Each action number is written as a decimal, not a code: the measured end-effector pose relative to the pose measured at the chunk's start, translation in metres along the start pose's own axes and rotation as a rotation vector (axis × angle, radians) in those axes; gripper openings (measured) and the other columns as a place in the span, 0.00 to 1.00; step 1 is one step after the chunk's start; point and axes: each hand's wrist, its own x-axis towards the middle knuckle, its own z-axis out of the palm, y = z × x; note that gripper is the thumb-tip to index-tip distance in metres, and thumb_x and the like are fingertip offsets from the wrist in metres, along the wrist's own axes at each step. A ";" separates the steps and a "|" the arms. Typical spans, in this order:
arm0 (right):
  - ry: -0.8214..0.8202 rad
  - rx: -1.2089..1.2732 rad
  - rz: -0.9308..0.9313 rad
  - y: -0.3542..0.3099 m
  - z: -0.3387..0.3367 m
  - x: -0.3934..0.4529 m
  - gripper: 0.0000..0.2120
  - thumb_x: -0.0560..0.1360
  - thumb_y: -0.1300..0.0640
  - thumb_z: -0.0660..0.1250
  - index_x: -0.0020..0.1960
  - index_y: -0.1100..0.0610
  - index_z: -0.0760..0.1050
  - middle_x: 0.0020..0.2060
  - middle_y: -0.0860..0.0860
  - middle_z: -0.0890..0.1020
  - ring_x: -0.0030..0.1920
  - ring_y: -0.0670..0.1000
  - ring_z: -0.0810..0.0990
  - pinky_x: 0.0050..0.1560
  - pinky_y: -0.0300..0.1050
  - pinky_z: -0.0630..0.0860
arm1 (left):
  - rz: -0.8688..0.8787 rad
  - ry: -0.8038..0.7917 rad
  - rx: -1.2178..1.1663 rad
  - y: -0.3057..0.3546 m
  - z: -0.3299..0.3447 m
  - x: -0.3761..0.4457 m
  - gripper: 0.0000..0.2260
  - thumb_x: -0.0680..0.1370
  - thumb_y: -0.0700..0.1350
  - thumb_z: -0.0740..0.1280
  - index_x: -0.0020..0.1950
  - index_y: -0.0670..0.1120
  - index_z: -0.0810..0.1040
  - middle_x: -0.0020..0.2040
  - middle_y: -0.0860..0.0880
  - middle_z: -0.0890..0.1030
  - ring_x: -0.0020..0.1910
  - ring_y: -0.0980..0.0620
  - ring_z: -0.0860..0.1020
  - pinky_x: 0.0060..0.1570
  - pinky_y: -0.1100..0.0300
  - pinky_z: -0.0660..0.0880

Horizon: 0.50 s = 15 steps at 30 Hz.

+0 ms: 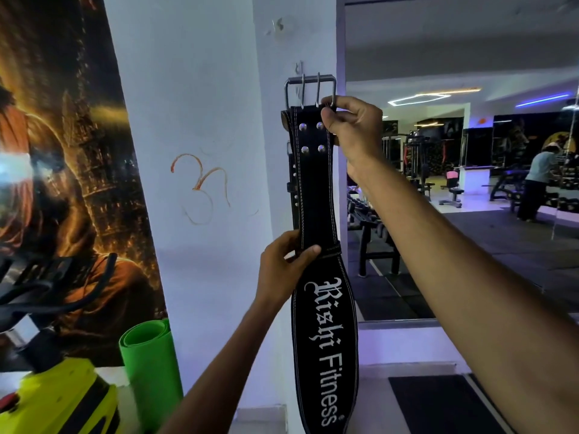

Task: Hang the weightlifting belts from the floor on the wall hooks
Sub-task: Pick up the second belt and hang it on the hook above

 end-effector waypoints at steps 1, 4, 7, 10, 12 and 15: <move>0.008 0.005 -0.002 0.000 -0.001 0.001 0.10 0.73 0.68 0.71 0.54 0.63 0.82 0.37 0.50 0.85 0.38 0.46 0.82 0.44 0.40 0.80 | -0.024 -0.017 -0.016 -0.004 0.001 -0.004 0.13 0.76 0.41 0.74 0.60 0.44 0.81 0.53 0.48 0.87 0.51 0.53 0.85 0.53 0.58 0.82; 0.010 0.004 -0.010 0.001 -0.004 0.001 0.10 0.73 0.69 0.70 0.54 0.64 0.81 0.36 0.48 0.85 0.36 0.43 0.82 0.44 0.38 0.80 | -0.135 -0.029 -0.123 -0.020 0.005 -0.022 0.15 0.76 0.37 0.73 0.62 0.45 0.79 0.51 0.46 0.88 0.49 0.49 0.87 0.51 0.55 0.84; 0.023 0.011 0.003 0.007 -0.008 0.001 0.10 0.73 0.68 0.70 0.55 0.64 0.81 0.35 0.46 0.85 0.34 0.40 0.82 0.40 0.33 0.78 | -0.240 -0.067 -0.122 -0.044 0.010 -0.042 0.09 0.75 0.40 0.75 0.54 0.46 0.83 0.47 0.46 0.89 0.46 0.48 0.87 0.51 0.47 0.84; 0.036 -0.007 0.020 0.011 -0.012 -0.002 0.11 0.74 0.68 0.70 0.56 0.64 0.80 0.38 0.49 0.84 0.34 0.37 0.81 0.40 0.30 0.77 | -0.308 -0.192 -0.057 -0.065 0.010 -0.057 0.06 0.72 0.44 0.77 0.47 0.47 0.84 0.45 0.48 0.89 0.44 0.50 0.87 0.51 0.47 0.83; 0.045 -0.007 0.022 0.014 -0.015 -0.003 0.11 0.74 0.68 0.70 0.56 0.64 0.81 0.40 0.50 0.85 0.34 0.37 0.81 0.42 0.29 0.78 | -0.286 -0.205 -0.038 -0.066 0.010 -0.057 0.09 0.71 0.47 0.78 0.49 0.47 0.84 0.47 0.48 0.89 0.45 0.50 0.87 0.52 0.48 0.83; 0.030 -0.016 0.027 0.019 -0.016 -0.005 0.10 0.74 0.68 0.70 0.55 0.63 0.81 0.40 0.48 0.85 0.37 0.40 0.82 0.46 0.32 0.79 | -0.222 -0.084 -0.087 -0.051 0.009 -0.036 0.16 0.69 0.53 0.78 0.51 0.47 0.83 0.48 0.48 0.88 0.47 0.47 0.86 0.52 0.47 0.84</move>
